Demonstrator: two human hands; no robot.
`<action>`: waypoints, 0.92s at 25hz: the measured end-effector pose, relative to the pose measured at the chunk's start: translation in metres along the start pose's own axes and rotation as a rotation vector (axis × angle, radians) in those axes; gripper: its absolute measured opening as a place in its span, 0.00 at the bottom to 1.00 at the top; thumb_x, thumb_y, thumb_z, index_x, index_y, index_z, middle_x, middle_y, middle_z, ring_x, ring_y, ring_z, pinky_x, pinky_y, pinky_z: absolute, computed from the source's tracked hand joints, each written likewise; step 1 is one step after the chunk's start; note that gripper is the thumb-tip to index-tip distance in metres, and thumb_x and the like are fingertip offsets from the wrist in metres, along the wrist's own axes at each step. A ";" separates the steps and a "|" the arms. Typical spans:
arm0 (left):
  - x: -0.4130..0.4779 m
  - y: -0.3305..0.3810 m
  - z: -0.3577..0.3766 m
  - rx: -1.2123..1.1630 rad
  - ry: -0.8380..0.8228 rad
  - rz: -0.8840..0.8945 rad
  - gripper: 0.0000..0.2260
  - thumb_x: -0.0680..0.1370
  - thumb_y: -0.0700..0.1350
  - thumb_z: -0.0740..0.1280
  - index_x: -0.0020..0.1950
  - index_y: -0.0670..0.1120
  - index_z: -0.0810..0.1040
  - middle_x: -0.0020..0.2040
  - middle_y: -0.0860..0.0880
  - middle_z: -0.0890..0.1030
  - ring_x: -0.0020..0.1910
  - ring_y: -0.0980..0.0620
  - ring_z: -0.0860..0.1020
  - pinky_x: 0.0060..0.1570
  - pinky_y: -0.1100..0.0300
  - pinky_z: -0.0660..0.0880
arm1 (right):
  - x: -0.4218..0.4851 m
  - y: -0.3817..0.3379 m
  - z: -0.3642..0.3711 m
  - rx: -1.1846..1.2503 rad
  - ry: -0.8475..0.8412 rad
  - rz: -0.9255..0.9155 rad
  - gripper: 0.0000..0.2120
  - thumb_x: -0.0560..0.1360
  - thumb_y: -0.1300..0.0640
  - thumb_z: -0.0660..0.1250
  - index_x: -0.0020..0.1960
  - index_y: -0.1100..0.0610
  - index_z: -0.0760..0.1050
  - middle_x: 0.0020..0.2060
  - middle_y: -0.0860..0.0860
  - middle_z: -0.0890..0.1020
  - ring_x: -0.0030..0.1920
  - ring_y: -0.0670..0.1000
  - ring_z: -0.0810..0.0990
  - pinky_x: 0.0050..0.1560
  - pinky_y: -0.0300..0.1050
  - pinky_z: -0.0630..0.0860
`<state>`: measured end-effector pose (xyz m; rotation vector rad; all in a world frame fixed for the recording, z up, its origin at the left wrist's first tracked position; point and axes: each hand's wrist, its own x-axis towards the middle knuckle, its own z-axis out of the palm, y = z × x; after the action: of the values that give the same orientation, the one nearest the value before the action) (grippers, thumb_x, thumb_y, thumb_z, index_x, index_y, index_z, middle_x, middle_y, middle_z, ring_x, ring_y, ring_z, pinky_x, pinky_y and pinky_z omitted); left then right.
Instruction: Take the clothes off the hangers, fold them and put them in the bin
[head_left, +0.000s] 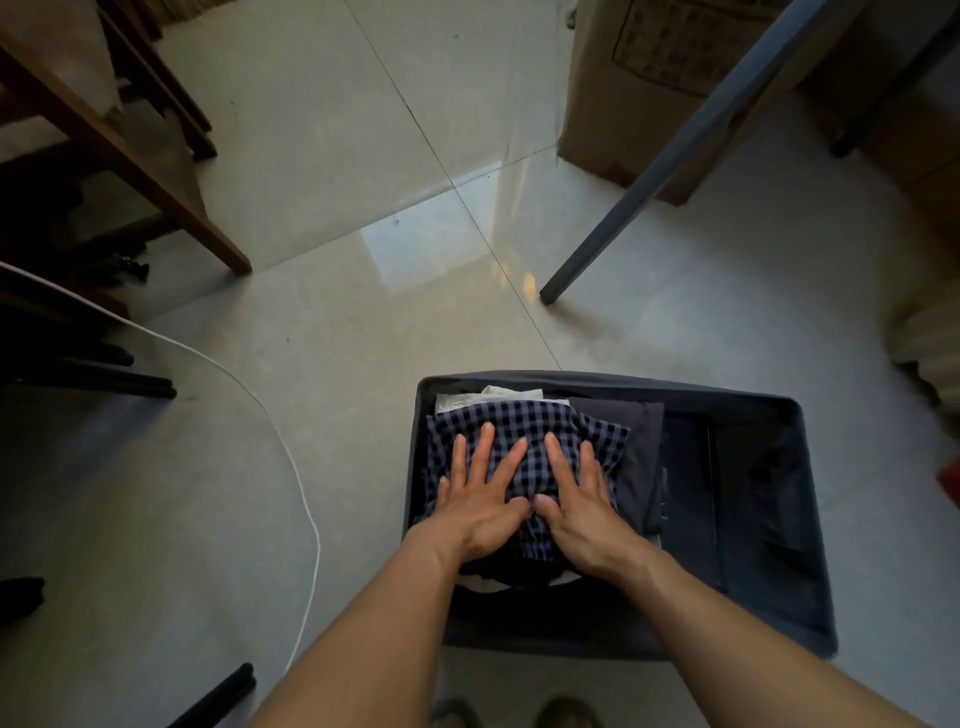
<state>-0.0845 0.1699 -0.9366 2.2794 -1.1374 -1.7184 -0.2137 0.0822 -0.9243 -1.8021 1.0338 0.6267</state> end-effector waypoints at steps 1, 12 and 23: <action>-0.002 0.002 -0.003 0.002 -0.019 -0.012 0.31 0.81 0.53 0.55 0.76 0.66 0.38 0.73 0.57 0.24 0.71 0.50 0.23 0.74 0.43 0.36 | -0.001 0.000 -0.001 0.011 -0.011 0.006 0.32 0.83 0.48 0.53 0.77 0.40 0.34 0.75 0.53 0.28 0.76 0.57 0.31 0.74 0.54 0.40; -0.070 0.035 -0.034 0.087 0.015 -0.082 0.35 0.79 0.54 0.61 0.79 0.58 0.44 0.79 0.51 0.36 0.78 0.47 0.37 0.76 0.43 0.44 | -0.064 -0.035 -0.030 -0.019 0.054 0.016 0.33 0.81 0.47 0.58 0.78 0.41 0.43 0.78 0.50 0.37 0.78 0.57 0.42 0.75 0.56 0.50; -0.165 0.079 -0.054 -0.467 0.238 -0.086 0.30 0.79 0.48 0.63 0.79 0.53 0.55 0.79 0.49 0.58 0.76 0.49 0.59 0.74 0.49 0.61 | -0.163 -0.074 -0.062 0.044 0.143 0.019 0.30 0.81 0.48 0.57 0.79 0.47 0.47 0.78 0.51 0.46 0.77 0.55 0.53 0.73 0.54 0.59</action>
<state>-0.0955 0.1905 -0.7474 2.1778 -0.5308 -1.4874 -0.2354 0.1038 -0.7370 -1.8216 1.1527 0.4879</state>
